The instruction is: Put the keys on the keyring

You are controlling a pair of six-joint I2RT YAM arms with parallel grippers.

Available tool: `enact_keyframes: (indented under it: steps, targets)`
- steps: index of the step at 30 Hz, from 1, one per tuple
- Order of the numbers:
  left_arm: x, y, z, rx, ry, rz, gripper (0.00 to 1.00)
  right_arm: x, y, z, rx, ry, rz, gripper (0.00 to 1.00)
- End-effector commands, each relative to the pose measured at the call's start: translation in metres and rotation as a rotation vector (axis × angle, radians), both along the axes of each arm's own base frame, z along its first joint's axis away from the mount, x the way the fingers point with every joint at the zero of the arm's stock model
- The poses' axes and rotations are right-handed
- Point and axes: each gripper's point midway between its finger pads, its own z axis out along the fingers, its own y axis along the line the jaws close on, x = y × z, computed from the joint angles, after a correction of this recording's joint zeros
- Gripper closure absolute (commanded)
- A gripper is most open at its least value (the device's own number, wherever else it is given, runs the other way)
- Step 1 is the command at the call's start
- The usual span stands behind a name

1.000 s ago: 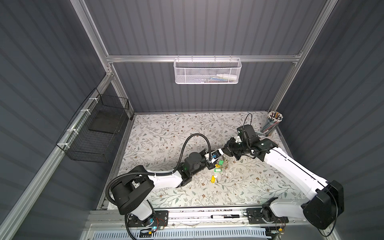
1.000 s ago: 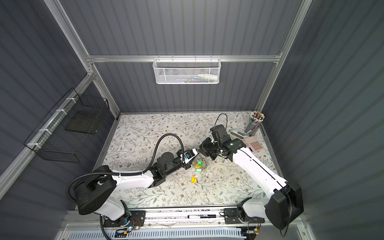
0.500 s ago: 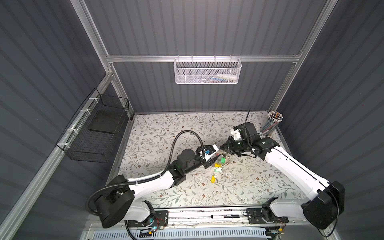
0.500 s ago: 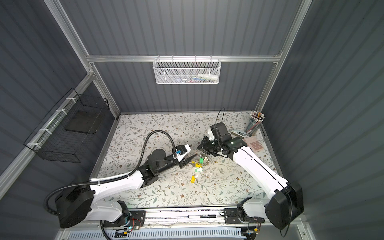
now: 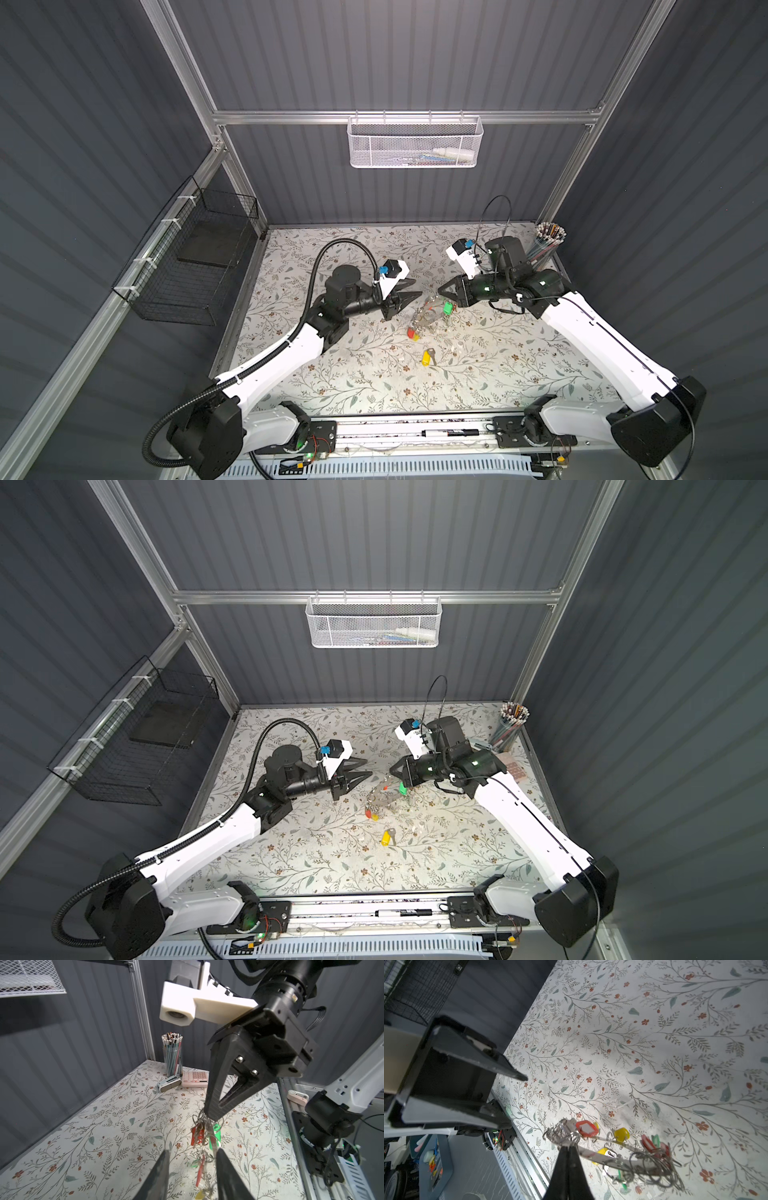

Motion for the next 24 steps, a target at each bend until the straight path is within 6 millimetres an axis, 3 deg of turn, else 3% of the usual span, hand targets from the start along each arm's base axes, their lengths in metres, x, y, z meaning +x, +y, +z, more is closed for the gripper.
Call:
enact_keyframes:
  steps: [1, 12, 14, 24]
  targets:
    - [-0.017, -0.006, 0.004, 0.03, 0.049, -0.145, 0.65, -0.013, 0.005, 0.029, 0.036, -0.121, 0.117, 1.0]
    - [-0.027, -0.018, -0.003, 0.058, 0.108, -0.29, 0.67, -0.025, 0.012, 0.045, 0.107, -0.142, 0.185, 1.0]
    - [-0.026, -0.02, -0.004, 0.058, 0.118, -0.3, 0.72, -0.025, 0.012, 0.046, 0.112, -0.141, 0.191, 1.0]
    - [-0.032, -0.025, -0.002, 0.035, 0.124, -0.369, 0.73, -0.031, 0.015, 0.048, 0.13, -0.124, 0.218, 1.0]
